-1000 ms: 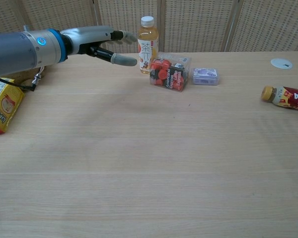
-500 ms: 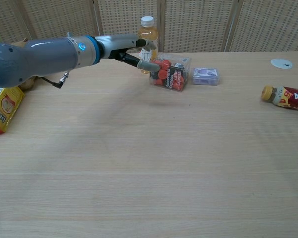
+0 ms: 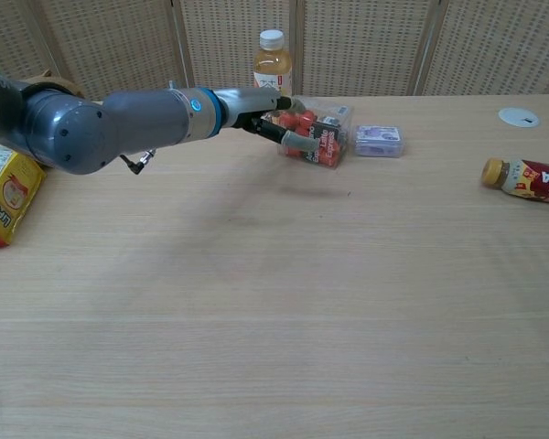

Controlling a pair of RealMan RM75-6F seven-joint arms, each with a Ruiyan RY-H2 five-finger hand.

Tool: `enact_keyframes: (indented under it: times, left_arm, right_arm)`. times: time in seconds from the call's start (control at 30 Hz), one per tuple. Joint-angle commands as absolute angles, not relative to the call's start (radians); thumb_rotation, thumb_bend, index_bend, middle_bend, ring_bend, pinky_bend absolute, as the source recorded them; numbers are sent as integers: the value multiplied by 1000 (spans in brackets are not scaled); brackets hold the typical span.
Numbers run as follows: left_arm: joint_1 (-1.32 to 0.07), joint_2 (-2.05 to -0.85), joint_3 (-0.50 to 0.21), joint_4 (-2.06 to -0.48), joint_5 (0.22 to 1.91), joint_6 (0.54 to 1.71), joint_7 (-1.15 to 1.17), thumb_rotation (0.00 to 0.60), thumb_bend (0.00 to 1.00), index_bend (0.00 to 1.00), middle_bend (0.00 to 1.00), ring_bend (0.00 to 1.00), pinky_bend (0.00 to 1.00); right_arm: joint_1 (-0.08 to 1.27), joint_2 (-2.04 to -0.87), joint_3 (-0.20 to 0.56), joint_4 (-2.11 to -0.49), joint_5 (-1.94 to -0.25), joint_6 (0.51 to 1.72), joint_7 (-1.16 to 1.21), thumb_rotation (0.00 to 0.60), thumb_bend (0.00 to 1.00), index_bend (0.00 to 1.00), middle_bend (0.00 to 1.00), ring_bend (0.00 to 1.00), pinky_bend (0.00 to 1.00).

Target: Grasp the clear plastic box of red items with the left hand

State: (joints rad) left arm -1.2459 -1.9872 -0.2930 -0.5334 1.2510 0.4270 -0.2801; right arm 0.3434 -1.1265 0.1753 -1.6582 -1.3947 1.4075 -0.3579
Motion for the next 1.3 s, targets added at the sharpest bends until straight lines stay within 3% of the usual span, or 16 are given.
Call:
enact_keyframes:
  times: [0.03,0.2,0.3,0.5,0.57,0.67,0.77,0.9,1.03,1.3]
  left_arm:
    - [-1257,-2000,-280,-518,1276,423,-309,204,0,0,0,0,0]
    - [-1232,-1967,-237,-575,1327,456,-332,202,0,0,72,103,0]
    - [-1197,-1918,-207,-661,1359,501,-337,203,0,0,173,272,0]
    - [-1069,-1722,-133,-995,1415,647,-306,203,0,0,403,548,1]
    - [-1022,-1657,-113,-1106,1417,694,-290,201,0,0,480,617,68]
    - [-958,-1566,-91,-1253,1406,749,-272,198,0,0,587,720,249]
    - [-921,-1542,-91,-1290,1403,813,-232,195,0,0,548,641,245]
    - [-923,-1566,-116,-1266,1380,826,-184,194,0,0,252,271,19]
    - [-962,-1632,-149,-1198,1366,814,-118,196,0,0,14,23,0]
    - [-1066,-1772,-208,-1033,1327,742,-27,192,0,0,0,0,0]
  right_arm:
    - [342,-1127,176,-1655,-1395,1407,-356,600,239,0,0,0,0]
    - [348,-1135,181,-1646,-1402,1405,-348,600,239,0,0,0,0]
    - [351,-1139,184,-1646,-1408,1405,-346,600,240,0,0,0,0]
    - [361,-1136,194,-1674,-1423,1411,-368,600,239,0,0,0,0]
    - [364,-1134,198,-1685,-1430,1415,-376,600,238,0,0,0,0]
    - [364,-1132,199,-1699,-1433,1418,-387,600,238,0,0,0,0]
    - [363,-1132,199,-1706,-1433,1417,-388,600,237,0,0,0,0]
    - [360,-1136,197,-1706,-1433,1419,-385,600,237,0,0,0,0]
    - [354,-1134,193,-1702,-1432,1420,-371,600,237,0,0,0,0]
    - [334,-1116,186,-1711,-1445,1437,-340,600,239,0,0,0,0]
